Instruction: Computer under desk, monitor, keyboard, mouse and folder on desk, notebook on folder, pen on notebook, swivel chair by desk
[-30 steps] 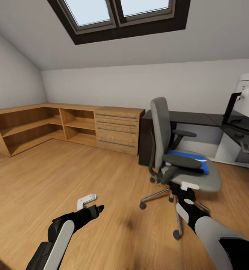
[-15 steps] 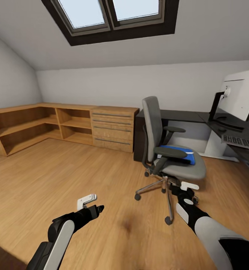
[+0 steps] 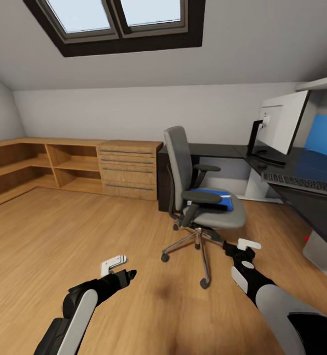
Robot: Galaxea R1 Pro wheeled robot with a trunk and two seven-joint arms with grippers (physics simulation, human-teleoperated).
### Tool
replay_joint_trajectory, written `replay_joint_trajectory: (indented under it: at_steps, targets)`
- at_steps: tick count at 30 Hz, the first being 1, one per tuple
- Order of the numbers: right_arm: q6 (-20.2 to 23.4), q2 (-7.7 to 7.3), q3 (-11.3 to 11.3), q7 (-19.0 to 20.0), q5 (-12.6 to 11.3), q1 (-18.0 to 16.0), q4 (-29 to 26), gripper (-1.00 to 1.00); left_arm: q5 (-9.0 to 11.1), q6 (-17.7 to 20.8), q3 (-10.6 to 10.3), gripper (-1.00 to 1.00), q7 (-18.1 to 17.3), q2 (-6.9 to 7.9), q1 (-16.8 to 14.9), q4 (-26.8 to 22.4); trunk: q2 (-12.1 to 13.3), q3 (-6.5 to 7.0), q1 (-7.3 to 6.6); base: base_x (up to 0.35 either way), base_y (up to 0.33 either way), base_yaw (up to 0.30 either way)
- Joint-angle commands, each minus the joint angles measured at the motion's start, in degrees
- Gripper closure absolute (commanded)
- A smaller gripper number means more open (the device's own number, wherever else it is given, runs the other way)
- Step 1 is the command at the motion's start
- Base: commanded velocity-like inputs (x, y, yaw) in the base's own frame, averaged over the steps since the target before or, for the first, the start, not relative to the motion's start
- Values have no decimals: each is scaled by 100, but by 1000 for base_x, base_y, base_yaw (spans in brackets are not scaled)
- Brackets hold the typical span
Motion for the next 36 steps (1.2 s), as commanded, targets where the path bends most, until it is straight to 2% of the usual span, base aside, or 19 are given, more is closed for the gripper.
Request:
replay_joint_trajectory:
  at_steps: [1, 10, 14, 19, 20, 22, 24, 26, 27, 28, 29, 30, 34, 36]
  targets:
    - [-24, -1, 2, 0, -42, -4, 4, -100, 62, 13, -2, -100, 56, 4, -3, -7, -3, -6, -1, 0, 0, -266]
    - [0, 0, -7, -2, -55, -4, 9, -100, 65, 11, 13, -100, 57, 47, -3, -7, -3, -6, -1, 0, 0, -252]
    - [22, 5, -26, -2, -102, -4, 30, -100, 70, 10, 19, -100, 57, 64, -3, -7, -3, -6, -1, 0, 0, -68]
    - [474, -12, -145, 71, -595, -4, 0, -100, 69, 10, 37, -100, 57, 65, -3, -7, -3, -6, -1, 0, 0, -4]
    - [685, -23, -164, 204, -770, -4, -8, -100, 70, 8, 39, -100, 57, 65, -3, -7, -3, -6, -1, 0, 0, -1]
    - [896, -36, -183, 411, -948, -4, -12, -100, 70, 8, 40, -100, 60, 65, -3, -7, -3, -6, -1, 0, 0, -1]
    - [1240, -77, -206, 775, -1239, -4, -17, -100, 70, 8, 41, -100, 66, 65, -3, -7, -3, -6, -1, 0, 0, 0]
    - [1798, -174, -258, 1234, -1718, -4, -36, -100, 70, 8, 42, -100, 71, 65, -3, -7, -3, -6, -1, 0, 0, 0]
    - [2320, -293, -354, 1600, -2311, -4, -212, -100, 70, 10, 42, -100, 73, 65, -3, -7, -3, -6, -1, 0, 0, 0]
    - [2426, -324, -380, 1664, -2471, -4, -285, -100, 70, 11, 42, -100, 73, 65, -3, -7, -3, -6, -1, 0, 0, 0]
    - [2767, -464, -477, 1816, -3128, -4, -549, -100, 70, 12, 42, -100, 74, 65, -3, -7, -3, -6, -1, 0, 0, 0]
    - [2887, -543, -518, 1856, -3460, -4, -630, -100, 70, 13, 42, -100, 74, 65, -3, -7, -3, -6, -1, 0, 0, 0]
    - [3009, -665, -558, 1928, -4138, -4, -727, -100, 70, 14, 44, -100, 73, 65, -3, -7, -3, -6, -1, 0, 0, 0]
    - [2991, -666, -555, 1938, -4223, -4, -728, -100, 70, 14, 47, -100, 72, 65, -3, -7, -3, -6, -1, 0, 0, 0]
